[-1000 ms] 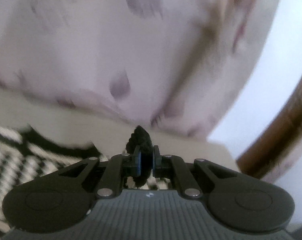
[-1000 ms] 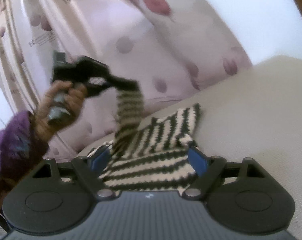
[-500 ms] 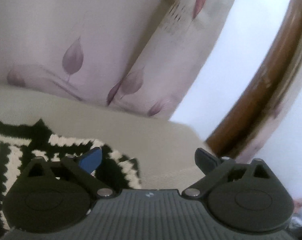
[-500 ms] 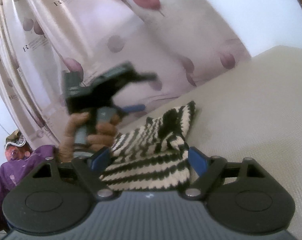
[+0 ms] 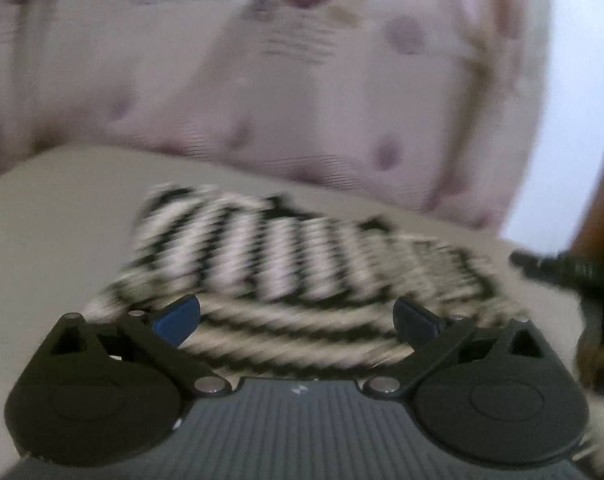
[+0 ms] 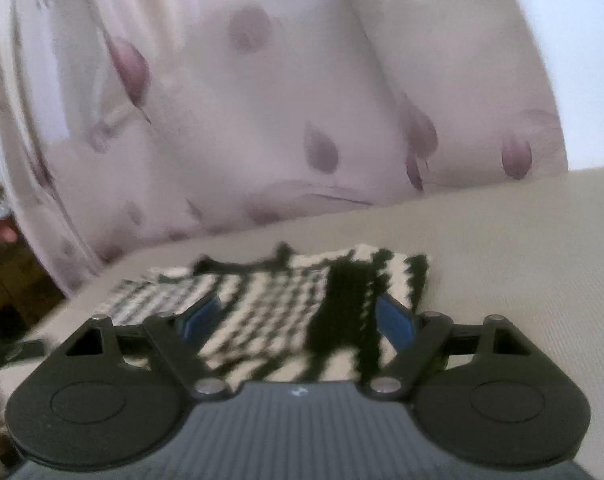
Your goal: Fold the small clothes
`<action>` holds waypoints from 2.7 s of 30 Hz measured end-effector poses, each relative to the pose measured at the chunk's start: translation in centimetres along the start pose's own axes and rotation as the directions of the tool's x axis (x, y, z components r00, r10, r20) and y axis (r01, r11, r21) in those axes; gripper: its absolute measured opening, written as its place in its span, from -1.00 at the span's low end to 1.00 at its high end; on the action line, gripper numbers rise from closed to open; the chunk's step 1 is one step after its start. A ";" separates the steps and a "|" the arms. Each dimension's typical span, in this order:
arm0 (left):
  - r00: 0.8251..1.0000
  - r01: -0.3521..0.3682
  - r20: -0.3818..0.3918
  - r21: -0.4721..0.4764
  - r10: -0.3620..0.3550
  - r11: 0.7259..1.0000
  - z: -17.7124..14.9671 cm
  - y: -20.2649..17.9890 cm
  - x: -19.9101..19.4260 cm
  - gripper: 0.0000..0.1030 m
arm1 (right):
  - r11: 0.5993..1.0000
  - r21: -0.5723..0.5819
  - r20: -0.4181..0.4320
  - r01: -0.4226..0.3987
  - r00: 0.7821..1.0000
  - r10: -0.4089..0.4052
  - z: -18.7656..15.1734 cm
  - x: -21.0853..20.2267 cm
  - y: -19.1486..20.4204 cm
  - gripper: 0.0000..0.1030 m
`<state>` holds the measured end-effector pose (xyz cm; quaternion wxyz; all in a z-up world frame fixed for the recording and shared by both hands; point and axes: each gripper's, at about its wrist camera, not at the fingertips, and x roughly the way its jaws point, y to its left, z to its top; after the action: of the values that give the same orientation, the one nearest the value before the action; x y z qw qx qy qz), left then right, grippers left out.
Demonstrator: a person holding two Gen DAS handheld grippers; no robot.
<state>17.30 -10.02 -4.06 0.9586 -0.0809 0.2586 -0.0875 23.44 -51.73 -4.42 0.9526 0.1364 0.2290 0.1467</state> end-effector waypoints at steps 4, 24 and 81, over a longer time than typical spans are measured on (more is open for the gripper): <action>0.994 -0.108 -0.019 -0.018 0.108 0.994 -1.9 3.0 -0.3 0.96 | 0.998 -0.036 -0.097 0.051 0.994 -0.055 0.7 5.3 0.1 0.51; 0.991 -0.132 -0.053 -0.153 0.126 0.979 -2.2 5.6 -0.5 0.93 | 0.980 0.197 -0.011 0.018 1.000 -0.016 -1.4 1.4 -3.4 0.10; 0.959 0.128 -0.250 -0.031 -0.131 0.991 -5.0 8.1 -9.0 0.28 | 0.960 0.275 -0.119 0.050 0.993 -0.017 -15.6 -15.9 5.1 -0.53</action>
<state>8.10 -0.80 -5.65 0.9097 -0.0928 0.3727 -0.1577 1.37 -49.42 -9.84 0.9116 0.2557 0.3042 0.1048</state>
